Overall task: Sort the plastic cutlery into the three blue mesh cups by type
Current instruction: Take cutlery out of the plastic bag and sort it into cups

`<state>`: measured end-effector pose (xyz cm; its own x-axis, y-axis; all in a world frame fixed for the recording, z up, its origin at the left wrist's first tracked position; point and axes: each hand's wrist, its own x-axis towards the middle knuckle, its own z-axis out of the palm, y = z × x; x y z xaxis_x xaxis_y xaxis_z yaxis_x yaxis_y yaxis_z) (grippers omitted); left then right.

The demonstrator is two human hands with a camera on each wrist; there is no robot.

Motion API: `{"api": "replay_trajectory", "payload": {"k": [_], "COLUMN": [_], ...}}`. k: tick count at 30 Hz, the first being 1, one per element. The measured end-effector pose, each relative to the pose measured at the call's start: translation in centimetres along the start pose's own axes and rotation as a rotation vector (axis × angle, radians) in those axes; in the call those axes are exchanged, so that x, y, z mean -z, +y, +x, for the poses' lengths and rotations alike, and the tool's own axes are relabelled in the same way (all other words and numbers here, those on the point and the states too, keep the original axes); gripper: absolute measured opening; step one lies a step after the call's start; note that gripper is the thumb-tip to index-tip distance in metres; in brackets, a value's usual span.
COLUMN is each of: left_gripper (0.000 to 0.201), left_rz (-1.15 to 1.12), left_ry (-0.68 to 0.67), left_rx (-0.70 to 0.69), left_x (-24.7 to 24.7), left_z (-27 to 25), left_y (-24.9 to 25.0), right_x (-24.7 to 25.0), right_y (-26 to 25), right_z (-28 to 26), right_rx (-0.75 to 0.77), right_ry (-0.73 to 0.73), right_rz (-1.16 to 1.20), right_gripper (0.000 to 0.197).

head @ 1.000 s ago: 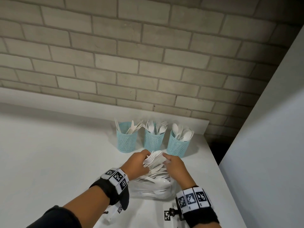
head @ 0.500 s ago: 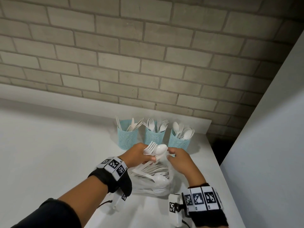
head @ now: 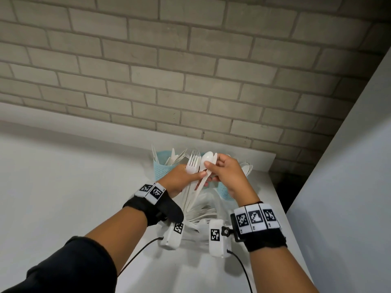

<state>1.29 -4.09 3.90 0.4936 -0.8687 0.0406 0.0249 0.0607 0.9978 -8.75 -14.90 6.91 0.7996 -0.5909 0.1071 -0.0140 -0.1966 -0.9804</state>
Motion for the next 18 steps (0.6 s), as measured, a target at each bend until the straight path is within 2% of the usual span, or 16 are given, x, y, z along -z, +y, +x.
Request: {"api": "replay_trajectory", "payload": {"k": [2, 6, 9, 12, 18], "left_gripper": [0.018, 0.013, 0.009, 0.008, 0.021], "left_rz": [-0.059, -0.082, -0.086, -0.127, -0.221], "left_ry": [-0.046, -0.069, -0.041, -0.047, -0.039], "left_rx": [0.048, 0.141, 0.143, 0.143, 0.178], "left_x": [0.0, 0.5, 0.8, 0.9, 1.4], "left_z": [-0.1, -0.4, -0.4, -0.3, 0.0], "left_y": [-0.1, -0.6, -1.1, -1.7, -2.0], "right_x": [-0.2, -0.8, -0.8, -0.7, -0.6], "right_y": [0.0, 0.1, 0.3, 0.2, -1.2], "right_z": [0.6, 1.1, 1.5, 1.8, 3.8], "right_rx": [-0.012, -0.082, -0.107, -0.074, -0.007], "right_ry": [0.018, 0.047, 0.03, 0.042, 0.165], "right_rz": [0.024, 0.036, 0.001, -0.018, -0.01], "right_gripper": [0.016, 0.015, 0.029, 0.035, 0.033]}}
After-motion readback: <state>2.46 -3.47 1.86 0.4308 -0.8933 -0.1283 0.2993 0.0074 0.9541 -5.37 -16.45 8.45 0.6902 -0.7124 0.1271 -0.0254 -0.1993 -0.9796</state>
